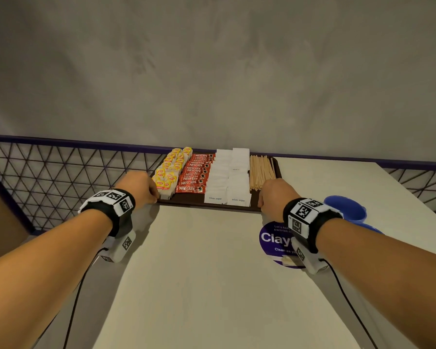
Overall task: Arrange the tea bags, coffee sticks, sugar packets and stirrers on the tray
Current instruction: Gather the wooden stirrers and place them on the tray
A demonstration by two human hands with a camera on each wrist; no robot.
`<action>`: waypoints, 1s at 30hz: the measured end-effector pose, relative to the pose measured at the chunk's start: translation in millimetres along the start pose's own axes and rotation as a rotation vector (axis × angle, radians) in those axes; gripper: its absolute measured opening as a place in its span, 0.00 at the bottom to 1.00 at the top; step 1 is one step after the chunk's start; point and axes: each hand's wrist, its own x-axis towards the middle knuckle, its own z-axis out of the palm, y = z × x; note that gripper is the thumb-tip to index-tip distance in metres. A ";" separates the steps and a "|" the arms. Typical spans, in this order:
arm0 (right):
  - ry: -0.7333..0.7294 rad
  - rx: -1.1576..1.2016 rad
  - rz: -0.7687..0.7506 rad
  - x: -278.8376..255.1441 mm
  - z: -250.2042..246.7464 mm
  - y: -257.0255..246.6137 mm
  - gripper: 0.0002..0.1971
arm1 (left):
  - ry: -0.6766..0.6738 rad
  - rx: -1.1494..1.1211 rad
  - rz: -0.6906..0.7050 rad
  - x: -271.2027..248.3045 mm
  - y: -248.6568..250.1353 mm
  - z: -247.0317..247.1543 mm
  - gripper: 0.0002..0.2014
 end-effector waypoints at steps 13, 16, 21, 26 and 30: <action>0.167 0.441 -0.170 -117.8 -54.2 24.5 0.05 | -0.022 -0.049 0.163 -52.0 54.7 -47.1 0.13; 0.255 0.508 -0.159 -158.7 -75.0 55.6 0.03 | 0.077 -0.223 0.296 -80.6 100.8 -62.7 0.02; 0.225 0.388 -0.028 -192.0 -81.1 113.1 0.01 | 0.074 -0.295 0.536 -111.4 200.3 -73.3 0.04; 0.011 0.107 0.048 -198.3 -57.8 146.1 0.24 | -0.069 -0.221 0.699 -113.7 286.0 -44.5 0.12; -0.003 0.132 0.067 -197.5 -41.1 160.3 0.31 | -0.174 -0.154 0.719 -107.8 327.1 -16.9 0.18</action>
